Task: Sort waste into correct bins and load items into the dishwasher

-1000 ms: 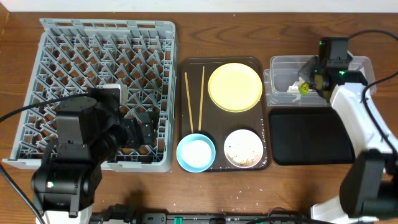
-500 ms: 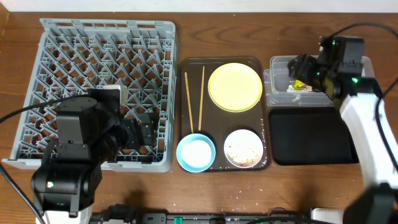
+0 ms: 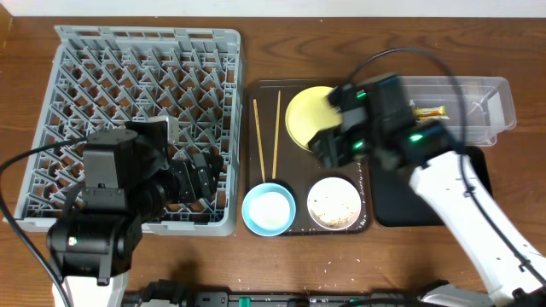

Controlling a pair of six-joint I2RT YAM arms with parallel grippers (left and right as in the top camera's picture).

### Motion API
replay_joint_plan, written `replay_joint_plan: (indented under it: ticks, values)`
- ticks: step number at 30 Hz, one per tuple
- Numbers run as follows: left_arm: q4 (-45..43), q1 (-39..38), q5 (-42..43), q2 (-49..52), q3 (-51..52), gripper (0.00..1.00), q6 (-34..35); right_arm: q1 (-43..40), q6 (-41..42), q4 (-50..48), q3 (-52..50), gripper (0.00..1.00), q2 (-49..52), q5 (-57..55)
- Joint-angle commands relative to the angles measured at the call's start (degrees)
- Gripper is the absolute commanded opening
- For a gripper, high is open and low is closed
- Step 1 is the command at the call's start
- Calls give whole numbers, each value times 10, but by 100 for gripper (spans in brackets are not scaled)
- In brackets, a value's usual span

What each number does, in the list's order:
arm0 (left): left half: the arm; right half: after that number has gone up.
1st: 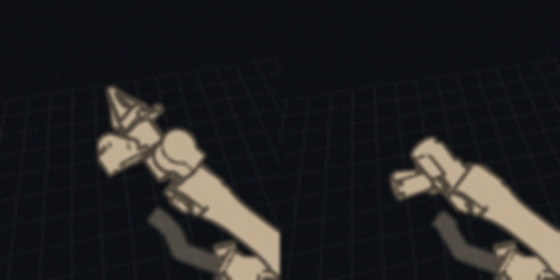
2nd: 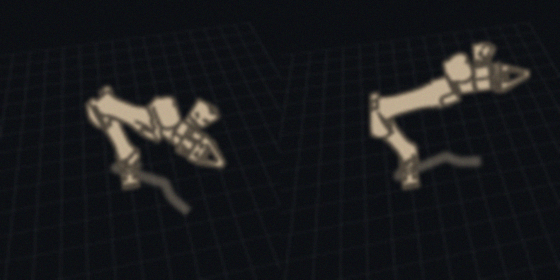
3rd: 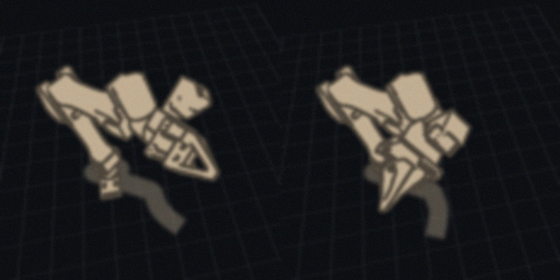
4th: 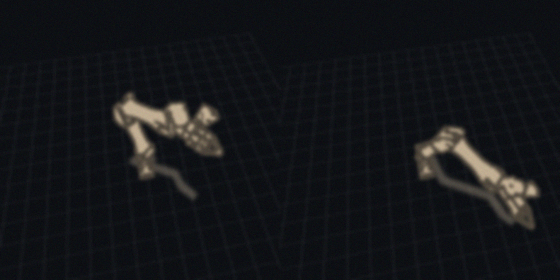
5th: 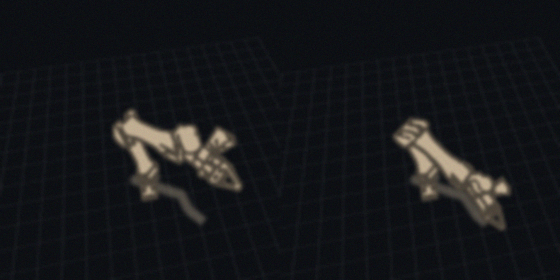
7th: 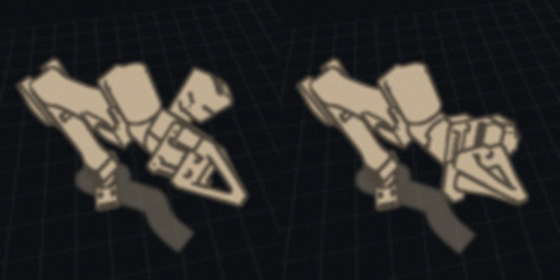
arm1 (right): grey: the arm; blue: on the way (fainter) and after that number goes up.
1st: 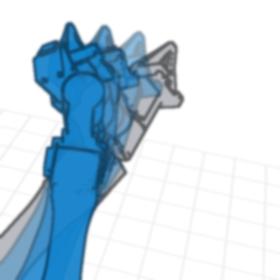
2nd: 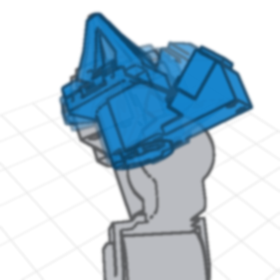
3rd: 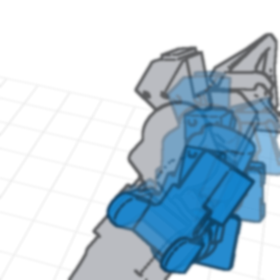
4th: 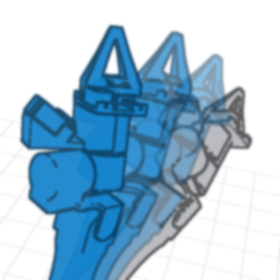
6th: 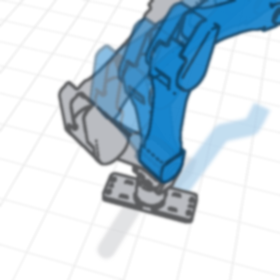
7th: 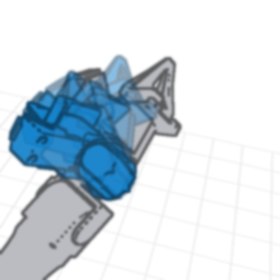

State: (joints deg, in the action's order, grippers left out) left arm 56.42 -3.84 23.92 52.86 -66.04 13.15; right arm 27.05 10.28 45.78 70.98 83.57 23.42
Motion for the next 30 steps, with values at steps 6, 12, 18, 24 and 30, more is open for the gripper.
replay_joint_plan:
  ticks: [6,12,18,24,30]
  values:
    - [1,2,-39,3,-9,96,3,150,-26,37,0,53,92,-83]
    - [0,2,-41,3,-9,97,3,173,-5,38,0,43,172,-98]
    - [-12,2,-41,4,-9,97,3,172,3,39,2,2,181,-95]
    - [-30,2,-40,4,-9,98,52,128,-14,41,2,1,93,-40]
    - [-100,2,133,15,-9,98,95,-61,-59,-61,3,1,-56,203]
